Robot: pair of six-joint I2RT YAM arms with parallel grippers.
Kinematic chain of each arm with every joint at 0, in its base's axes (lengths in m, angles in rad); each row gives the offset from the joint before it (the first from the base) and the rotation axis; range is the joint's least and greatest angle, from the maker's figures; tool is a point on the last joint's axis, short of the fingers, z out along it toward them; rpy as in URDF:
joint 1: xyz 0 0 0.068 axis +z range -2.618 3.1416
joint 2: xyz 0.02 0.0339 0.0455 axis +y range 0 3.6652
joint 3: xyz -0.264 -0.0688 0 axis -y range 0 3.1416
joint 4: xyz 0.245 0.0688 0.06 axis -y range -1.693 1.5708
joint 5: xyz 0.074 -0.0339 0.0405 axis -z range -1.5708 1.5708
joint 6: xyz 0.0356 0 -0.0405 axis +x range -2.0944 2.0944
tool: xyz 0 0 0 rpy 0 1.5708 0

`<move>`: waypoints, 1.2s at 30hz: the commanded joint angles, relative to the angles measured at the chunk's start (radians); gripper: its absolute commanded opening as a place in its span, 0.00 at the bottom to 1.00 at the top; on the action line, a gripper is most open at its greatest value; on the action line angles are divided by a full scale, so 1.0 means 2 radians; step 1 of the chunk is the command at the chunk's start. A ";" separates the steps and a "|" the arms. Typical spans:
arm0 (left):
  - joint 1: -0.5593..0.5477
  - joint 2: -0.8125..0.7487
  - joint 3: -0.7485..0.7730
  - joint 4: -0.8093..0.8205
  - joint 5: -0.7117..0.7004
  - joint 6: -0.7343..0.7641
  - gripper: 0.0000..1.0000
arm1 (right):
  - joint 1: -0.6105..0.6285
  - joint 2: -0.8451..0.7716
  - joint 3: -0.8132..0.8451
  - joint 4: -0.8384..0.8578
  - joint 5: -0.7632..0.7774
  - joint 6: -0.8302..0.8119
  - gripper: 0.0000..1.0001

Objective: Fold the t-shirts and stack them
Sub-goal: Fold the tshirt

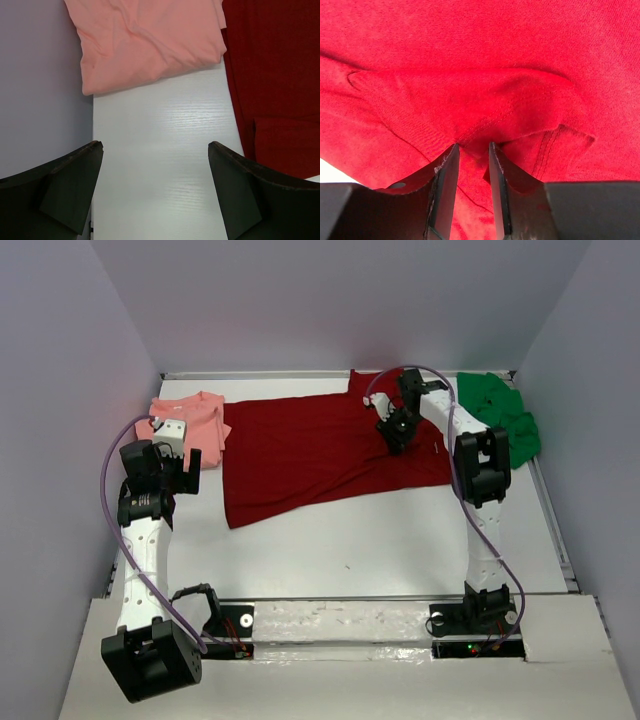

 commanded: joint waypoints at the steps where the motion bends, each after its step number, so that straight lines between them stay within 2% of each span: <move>1: 0.003 -0.009 0.001 0.006 0.000 0.001 0.99 | 0.004 0.009 0.028 0.001 0.005 -0.001 0.35; 2: 0.002 -0.008 0.001 0.006 0.000 0.001 0.99 | 0.004 0.011 0.029 0.000 0.006 -0.002 0.34; 4: 0.002 -0.007 0.000 0.006 0.000 0.001 0.99 | 0.004 0.013 0.028 -0.001 0.006 -0.002 0.26; 5: 0.002 -0.007 0.001 0.006 0.000 0.001 0.99 | 0.004 0.013 0.028 0.000 0.008 -0.002 0.12; 6: 0.002 -0.007 0.001 0.006 0.001 0.001 0.99 | 0.004 0.013 0.028 0.000 0.010 -0.002 0.04; 7: 0.002 -0.006 0.001 0.006 0.002 0.001 0.99 | 0.004 0.013 0.028 0.000 0.011 -0.002 0.00; 13: 0.002 -0.005 0.004 0.006 0.004 0.001 0.99 | 0.004 0.000 0.036 -0.003 0.013 -0.002 0.00; 19: 0.002 -0.007 0.004 0.005 0.006 0.000 0.99 | 0.004 -0.004 0.080 -0.046 0.000 -0.008 0.00; 27: 0.002 -0.017 0.000 0.002 0.003 0.001 0.99 | 0.021 0.016 0.127 -0.074 0.005 -0.015 0.00; 36: 0.002 -0.019 -0.003 0.003 0.003 0.003 0.99 | 0.049 0.032 0.137 -0.075 0.005 -0.031 0.00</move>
